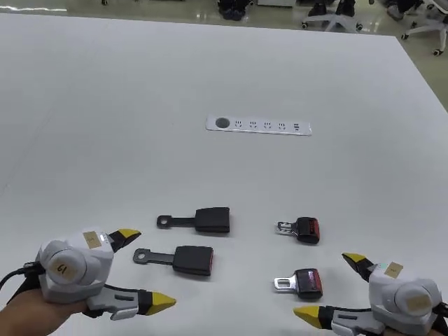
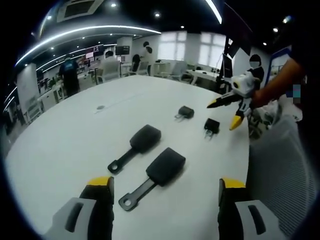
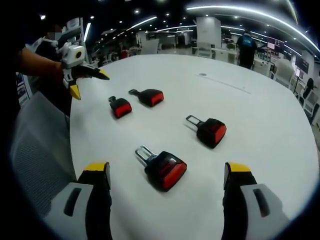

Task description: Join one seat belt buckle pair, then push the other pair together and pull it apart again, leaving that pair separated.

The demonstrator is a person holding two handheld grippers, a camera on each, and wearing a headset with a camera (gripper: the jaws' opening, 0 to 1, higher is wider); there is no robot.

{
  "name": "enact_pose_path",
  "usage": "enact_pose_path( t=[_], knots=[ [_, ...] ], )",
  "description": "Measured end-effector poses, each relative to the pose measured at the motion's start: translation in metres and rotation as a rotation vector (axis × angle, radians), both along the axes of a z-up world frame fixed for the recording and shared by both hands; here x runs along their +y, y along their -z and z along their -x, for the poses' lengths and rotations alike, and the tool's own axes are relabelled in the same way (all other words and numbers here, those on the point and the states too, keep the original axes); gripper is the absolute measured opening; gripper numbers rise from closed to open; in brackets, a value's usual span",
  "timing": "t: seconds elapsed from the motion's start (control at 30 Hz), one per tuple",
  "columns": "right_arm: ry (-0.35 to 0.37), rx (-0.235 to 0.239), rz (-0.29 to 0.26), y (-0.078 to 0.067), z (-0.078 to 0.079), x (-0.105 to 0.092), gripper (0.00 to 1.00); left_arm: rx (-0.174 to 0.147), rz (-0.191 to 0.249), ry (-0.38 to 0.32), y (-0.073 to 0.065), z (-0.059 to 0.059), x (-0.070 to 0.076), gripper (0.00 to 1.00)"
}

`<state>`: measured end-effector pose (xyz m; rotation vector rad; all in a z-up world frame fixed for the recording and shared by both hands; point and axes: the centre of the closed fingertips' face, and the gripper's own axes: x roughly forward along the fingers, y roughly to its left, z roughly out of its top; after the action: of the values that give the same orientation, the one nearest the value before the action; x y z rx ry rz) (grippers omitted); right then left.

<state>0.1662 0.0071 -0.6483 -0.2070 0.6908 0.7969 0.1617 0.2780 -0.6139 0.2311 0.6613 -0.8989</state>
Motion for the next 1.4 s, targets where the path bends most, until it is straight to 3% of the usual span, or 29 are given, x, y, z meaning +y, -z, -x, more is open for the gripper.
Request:
enact_pose_path(
  t=[0.33, 0.63, 0.97, 1.27, 1.4],
  knots=[
    [-0.086, 0.053, -0.012, 0.013, 0.0, 0.006, 0.91, 0.024, -0.025, 0.055, 0.01, -0.01, -0.009, 0.87],
    [-0.17, 0.083, -0.003, 0.023, -0.006, 0.007, 0.89, 0.037, -0.082, 0.165, 0.022, -0.013, -0.023, 0.83],
    [-0.248, 0.121, -0.001, 0.034, -0.009, 0.009, 0.86, 0.044, -0.112, 0.249, 0.03, -0.022, -0.038, 0.8],
    [-0.346, 0.119, 0.021, 0.04, -0.011, 0.012, 0.83, 0.06, -0.144, 0.316, 0.053, -0.03, -0.038, 0.76],
    [-0.419, 0.109, 0.044, 0.04, -0.007, 0.015, 0.76, 0.065, -0.154, 0.337, 0.059, -0.031, -0.042, 0.73]
  ],
)
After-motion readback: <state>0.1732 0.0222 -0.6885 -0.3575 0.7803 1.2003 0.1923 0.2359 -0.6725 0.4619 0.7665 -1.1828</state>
